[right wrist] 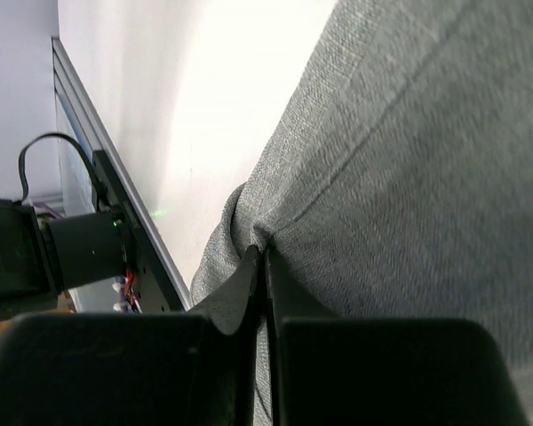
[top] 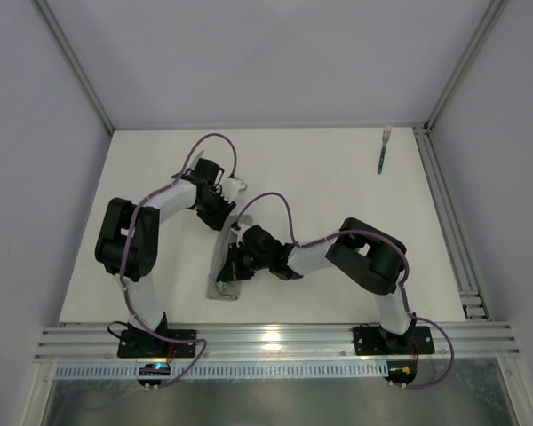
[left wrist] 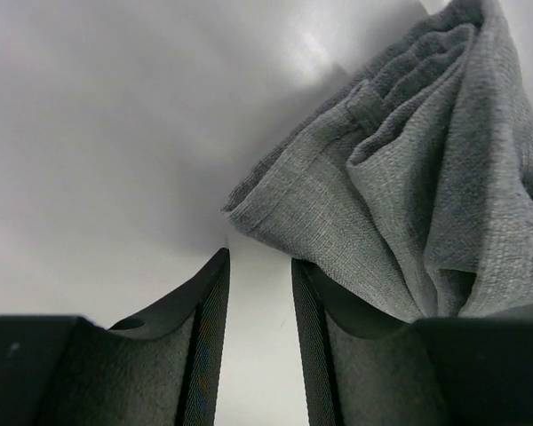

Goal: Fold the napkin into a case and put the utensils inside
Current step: Stuff the top corner of the smaller-rectangle-folded napkin into the folded napkin.

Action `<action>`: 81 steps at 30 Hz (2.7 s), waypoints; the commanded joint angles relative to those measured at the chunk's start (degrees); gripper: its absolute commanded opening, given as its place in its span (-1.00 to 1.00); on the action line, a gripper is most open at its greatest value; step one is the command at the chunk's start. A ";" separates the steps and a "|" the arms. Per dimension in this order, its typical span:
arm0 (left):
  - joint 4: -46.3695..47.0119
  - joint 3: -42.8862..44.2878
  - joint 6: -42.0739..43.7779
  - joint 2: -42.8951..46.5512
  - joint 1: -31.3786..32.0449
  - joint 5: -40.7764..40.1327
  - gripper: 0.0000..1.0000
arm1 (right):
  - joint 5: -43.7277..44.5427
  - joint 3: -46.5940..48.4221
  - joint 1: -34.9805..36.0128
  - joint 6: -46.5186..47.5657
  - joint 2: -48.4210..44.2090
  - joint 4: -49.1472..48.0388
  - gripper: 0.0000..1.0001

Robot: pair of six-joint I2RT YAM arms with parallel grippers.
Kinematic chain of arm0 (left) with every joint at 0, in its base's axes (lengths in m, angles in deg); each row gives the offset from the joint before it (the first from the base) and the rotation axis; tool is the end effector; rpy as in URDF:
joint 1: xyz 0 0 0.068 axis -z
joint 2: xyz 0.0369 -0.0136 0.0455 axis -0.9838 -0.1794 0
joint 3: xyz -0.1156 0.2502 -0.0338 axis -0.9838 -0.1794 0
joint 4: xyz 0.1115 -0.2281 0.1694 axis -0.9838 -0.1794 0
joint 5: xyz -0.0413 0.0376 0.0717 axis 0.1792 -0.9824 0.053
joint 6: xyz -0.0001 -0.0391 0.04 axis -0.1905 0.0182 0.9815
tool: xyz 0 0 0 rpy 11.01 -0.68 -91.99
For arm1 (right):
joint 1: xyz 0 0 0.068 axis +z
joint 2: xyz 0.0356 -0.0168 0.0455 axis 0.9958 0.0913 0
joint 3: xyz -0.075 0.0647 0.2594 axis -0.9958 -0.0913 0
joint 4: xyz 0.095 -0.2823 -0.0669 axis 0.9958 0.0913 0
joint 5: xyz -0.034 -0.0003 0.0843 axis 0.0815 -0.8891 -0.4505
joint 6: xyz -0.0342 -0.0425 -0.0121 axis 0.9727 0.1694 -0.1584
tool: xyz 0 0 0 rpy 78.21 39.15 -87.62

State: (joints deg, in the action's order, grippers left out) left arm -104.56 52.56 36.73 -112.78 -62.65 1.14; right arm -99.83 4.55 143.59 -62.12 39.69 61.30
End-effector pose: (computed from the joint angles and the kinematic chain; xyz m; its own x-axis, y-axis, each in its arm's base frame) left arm 0.3760 -0.1234 0.1386 -0.6859 0.6294 -0.3651 0.6891 0.7231 -0.0480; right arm 0.2068 0.3675 0.0768 -0.9083 -0.1212 -0.4003 -0.4026 0.5127 0.7583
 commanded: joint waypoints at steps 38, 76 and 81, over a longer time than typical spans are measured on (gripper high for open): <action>-7.49 -19.20 40.06 18.63 1.70 20.34 -0.06 | 4.85 0.21 -6.27 -3.04 2.92 -5.34 -0.94; -14.43 -14.28 40.15 21.18 3.64 28.59 -1.00 | -0.15 5.49 -5.57 -0.05 1.16 -4.27 -0.94; -13.64 -15.86 41.12 21.36 3.64 27.89 -1.00 | -1.92 6.10 -5.57 -3.04 1.69 -7.09 -0.94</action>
State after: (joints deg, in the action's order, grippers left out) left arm -118.25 36.43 77.34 -93.18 -58.84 25.07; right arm -99.96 8.62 137.62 -63.32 42.42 58.70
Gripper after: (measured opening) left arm 0.006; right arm 0.033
